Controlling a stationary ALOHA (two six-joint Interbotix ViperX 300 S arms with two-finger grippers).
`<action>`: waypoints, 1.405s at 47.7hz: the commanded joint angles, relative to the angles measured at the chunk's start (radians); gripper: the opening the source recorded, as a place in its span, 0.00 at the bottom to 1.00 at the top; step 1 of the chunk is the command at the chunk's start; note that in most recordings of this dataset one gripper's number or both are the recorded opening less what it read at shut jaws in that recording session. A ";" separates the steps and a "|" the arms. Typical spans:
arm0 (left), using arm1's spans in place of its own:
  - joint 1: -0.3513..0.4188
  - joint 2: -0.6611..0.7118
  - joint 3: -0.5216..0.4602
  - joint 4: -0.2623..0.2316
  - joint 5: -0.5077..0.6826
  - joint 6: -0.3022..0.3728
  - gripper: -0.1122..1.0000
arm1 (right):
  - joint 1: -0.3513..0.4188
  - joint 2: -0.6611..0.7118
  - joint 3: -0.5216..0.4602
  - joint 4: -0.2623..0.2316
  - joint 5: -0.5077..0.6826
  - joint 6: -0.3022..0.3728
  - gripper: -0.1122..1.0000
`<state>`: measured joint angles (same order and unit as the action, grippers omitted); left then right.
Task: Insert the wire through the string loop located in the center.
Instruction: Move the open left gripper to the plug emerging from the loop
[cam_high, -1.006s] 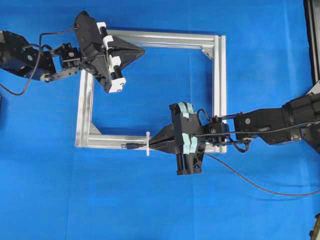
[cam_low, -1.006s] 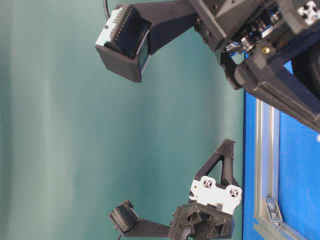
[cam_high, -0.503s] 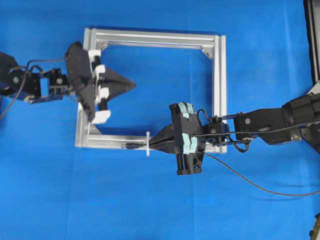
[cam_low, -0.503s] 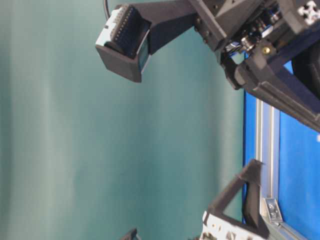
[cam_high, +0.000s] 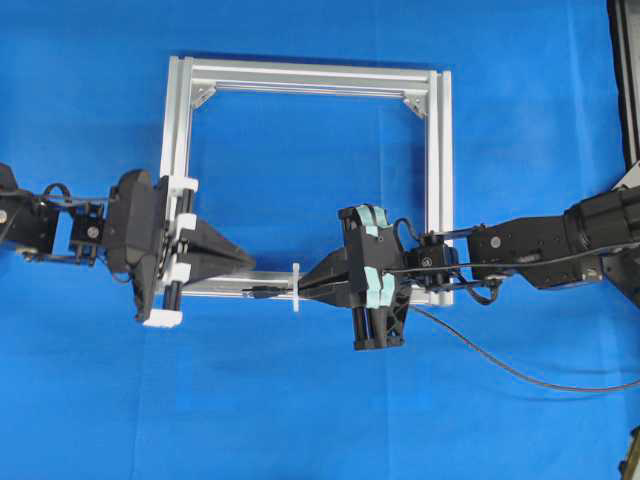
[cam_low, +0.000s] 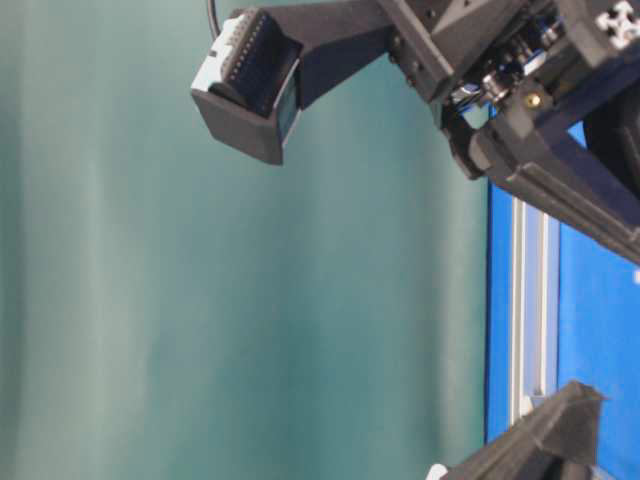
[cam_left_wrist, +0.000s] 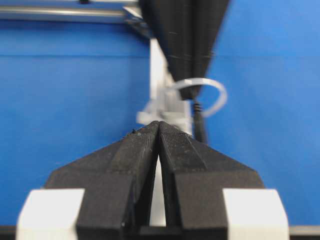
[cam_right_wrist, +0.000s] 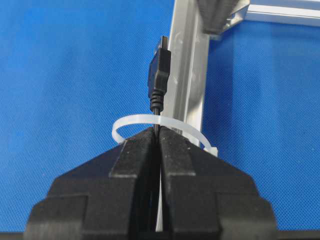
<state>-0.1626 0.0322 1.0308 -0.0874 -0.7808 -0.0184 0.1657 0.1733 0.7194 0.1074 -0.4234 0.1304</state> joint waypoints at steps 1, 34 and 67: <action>-0.018 -0.023 -0.006 0.003 -0.003 0.000 0.10 | -0.002 -0.014 -0.014 -0.002 -0.005 -0.002 0.07; -0.029 -0.020 -0.014 0.003 -0.003 0.002 0.10 | -0.002 -0.014 -0.014 -0.002 -0.005 -0.002 0.07; -0.032 -0.014 -0.032 0.003 0.044 0.000 0.91 | -0.002 -0.015 -0.011 -0.002 -0.005 -0.002 0.07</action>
<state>-0.1902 0.0322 1.0201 -0.0874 -0.7409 -0.0184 0.1657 0.1733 0.7194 0.1058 -0.4234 0.1304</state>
